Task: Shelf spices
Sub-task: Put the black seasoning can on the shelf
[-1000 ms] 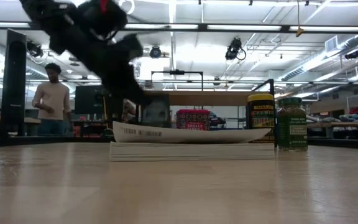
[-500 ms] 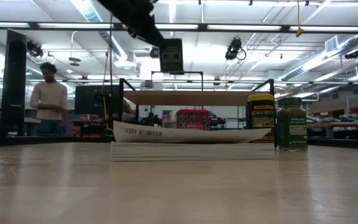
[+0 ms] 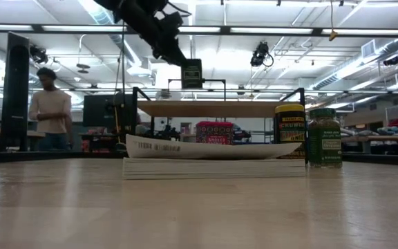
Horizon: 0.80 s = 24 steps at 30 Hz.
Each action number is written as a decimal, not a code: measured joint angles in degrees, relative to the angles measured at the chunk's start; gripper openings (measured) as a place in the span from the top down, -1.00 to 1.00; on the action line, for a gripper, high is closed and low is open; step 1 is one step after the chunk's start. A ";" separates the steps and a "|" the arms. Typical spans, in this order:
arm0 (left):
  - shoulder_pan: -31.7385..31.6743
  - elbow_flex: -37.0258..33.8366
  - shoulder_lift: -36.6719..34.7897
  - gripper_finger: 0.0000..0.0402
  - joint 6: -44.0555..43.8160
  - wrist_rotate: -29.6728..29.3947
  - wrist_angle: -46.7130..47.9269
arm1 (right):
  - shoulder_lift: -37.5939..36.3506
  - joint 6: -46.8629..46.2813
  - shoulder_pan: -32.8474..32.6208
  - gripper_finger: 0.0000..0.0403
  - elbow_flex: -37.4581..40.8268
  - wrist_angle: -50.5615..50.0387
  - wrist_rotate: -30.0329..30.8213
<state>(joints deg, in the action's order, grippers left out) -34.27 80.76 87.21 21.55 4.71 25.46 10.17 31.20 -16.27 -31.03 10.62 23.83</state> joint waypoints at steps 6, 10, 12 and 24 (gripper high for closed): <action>-1.70 5.48 6.45 0.38 0.91 2.12 2.46 | 0.00 0.35 0.00 -0.45 0.00 0.50 -1.13; -2.10 9.88 10.26 0.38 0.99 0.85 4.20 | 0.00 0.57 0.00 -0.45 0.00 0.57 -1.29; -2.57 11.87 12.37 0.38 1.03 0.33 6.35 | 0.00 0.66 0.00 -0.45 0.00 0.58 -1.40; -5.91 14.79 14.20 0.38 2.04 -1.04 11.40 | -0.02 1.49 0.00 -0.45 0.00 0.67 -1.50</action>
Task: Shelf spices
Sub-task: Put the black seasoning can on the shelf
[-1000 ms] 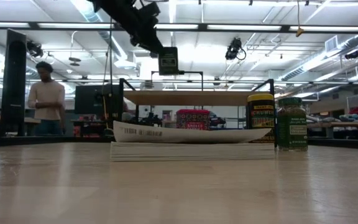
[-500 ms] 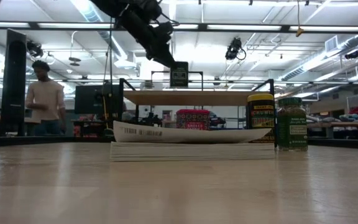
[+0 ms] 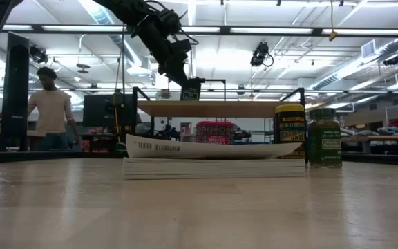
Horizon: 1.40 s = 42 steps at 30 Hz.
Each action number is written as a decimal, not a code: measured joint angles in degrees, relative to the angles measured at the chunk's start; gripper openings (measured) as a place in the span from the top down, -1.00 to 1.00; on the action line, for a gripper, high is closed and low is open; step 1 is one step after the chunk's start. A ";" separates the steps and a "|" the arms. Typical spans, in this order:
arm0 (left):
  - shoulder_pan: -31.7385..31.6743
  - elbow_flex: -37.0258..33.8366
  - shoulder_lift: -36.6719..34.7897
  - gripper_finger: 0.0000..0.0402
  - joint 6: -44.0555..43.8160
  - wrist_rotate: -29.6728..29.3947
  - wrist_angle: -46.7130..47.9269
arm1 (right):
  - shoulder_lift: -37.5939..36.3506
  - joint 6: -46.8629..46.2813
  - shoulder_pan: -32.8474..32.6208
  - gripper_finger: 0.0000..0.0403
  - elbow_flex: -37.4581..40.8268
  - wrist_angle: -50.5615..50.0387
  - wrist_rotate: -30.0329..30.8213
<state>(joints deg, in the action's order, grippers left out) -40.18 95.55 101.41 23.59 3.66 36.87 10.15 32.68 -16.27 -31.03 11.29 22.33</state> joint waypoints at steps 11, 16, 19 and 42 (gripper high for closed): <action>-0.75 0.00 -0.22 0.38 1.33 1.63 3.21 | 0.02 0.42 0.00 -0.45 0.00 0.02 0.03; -0.75 0.00 -0.15 0.38 1.33 1.76 3.49 | 0.02 0.40 0.00 -0.45 0.00 0.00 0.04; -0.75 0.00 -0.11 0.38 1.31 1.72 3.49 | 0.02 0.41 0.00 -0.45 0.00 0.00 0.04; -0.75 -0.09 0.13 -0.06 1.29 2.40 -1.03 | 0.02 0.55 0.00 -0.45 0.00 -0.02 0.07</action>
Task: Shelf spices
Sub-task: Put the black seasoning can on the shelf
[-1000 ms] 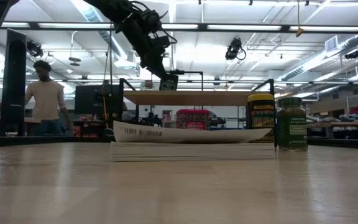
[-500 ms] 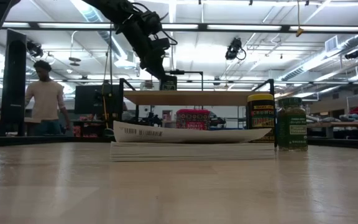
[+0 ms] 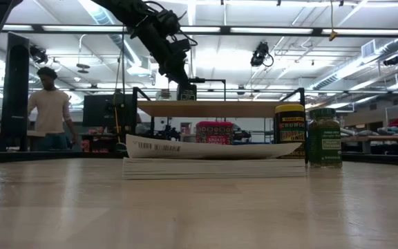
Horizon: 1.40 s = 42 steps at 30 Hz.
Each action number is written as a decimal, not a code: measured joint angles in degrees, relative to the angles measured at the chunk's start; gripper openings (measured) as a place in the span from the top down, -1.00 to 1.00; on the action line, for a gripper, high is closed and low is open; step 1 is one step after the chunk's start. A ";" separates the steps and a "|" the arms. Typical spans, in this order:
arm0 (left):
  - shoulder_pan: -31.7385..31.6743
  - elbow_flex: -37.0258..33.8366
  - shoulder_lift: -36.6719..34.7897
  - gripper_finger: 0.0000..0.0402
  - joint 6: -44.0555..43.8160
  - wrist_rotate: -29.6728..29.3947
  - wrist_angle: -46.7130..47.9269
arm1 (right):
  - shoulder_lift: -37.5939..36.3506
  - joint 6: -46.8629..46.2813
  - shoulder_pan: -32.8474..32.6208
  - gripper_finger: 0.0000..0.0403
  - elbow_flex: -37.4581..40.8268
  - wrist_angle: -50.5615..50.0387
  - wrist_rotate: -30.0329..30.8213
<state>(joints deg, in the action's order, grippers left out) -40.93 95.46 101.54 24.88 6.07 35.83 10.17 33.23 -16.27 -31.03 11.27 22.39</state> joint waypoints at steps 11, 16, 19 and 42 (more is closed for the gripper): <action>0.00 0.00 -0.02 -0.06 0.04 1.25 -3.16 | 0.00 0.31 0.00 -0.45 0.00 0.00 0.02; 0.00 0.00 -0.02 -0.06 0.07 1.75 -3.32 | 0.00 0.33 0.00 -0.45 0.00 0.00 0.00; 0.00 0.00 -0.02 -0.06 0.04 1.75 -3.30 | 0.00 0.34 0.01 -0.45 0.00 0.02 0.00; 1.20 0.05 0.11 -0.06 0.32 1.40 0.01 | -0.02 0.35 0.02 -0.45 0.00 0.66 0.00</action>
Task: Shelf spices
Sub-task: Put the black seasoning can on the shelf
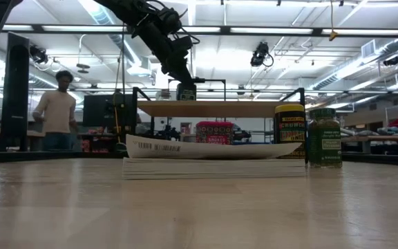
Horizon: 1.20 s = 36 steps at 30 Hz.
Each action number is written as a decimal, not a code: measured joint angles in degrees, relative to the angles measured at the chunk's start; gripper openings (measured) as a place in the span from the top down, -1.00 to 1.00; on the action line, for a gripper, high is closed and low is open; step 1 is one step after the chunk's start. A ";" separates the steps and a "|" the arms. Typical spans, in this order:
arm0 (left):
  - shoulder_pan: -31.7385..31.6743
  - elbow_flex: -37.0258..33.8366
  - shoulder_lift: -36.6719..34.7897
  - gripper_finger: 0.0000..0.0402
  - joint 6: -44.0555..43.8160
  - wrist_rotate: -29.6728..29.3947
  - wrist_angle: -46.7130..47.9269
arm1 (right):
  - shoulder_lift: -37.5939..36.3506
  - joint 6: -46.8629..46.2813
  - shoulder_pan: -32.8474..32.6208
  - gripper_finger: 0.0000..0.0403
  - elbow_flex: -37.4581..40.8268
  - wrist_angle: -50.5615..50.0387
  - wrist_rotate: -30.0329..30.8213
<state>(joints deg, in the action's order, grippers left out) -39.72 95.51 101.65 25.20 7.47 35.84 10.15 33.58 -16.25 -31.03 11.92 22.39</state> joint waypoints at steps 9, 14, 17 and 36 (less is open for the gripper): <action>0.69 0.04 -0.02 -0.06 3.07 0.74 -0.13 | 0.00 0.00 -0.02 -0.45 0.00 0.00 0.00; 1.50 -0.09 -0.03 -0.06 3.03 0.86 -6.63 | 0.00 0.00 -0.01 -0.45 0.00 0.01 0.00; 1.70 1.37 -0.09 -0.06 3.01 0.84 -7.40 | 0.00 0.00 -0.02 -0.45 0.00 0.00 0.00; 6.38 6.62 -0.44 0.96 0.25 -7.04 9.30 | 0.00 0.52 -0.02 -0.45 0.00 -0.02 0.00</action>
<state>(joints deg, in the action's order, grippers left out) -33.34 102.13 101.21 25.45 0.43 45.14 10.15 34.11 -16.27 -31.03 11.90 22.39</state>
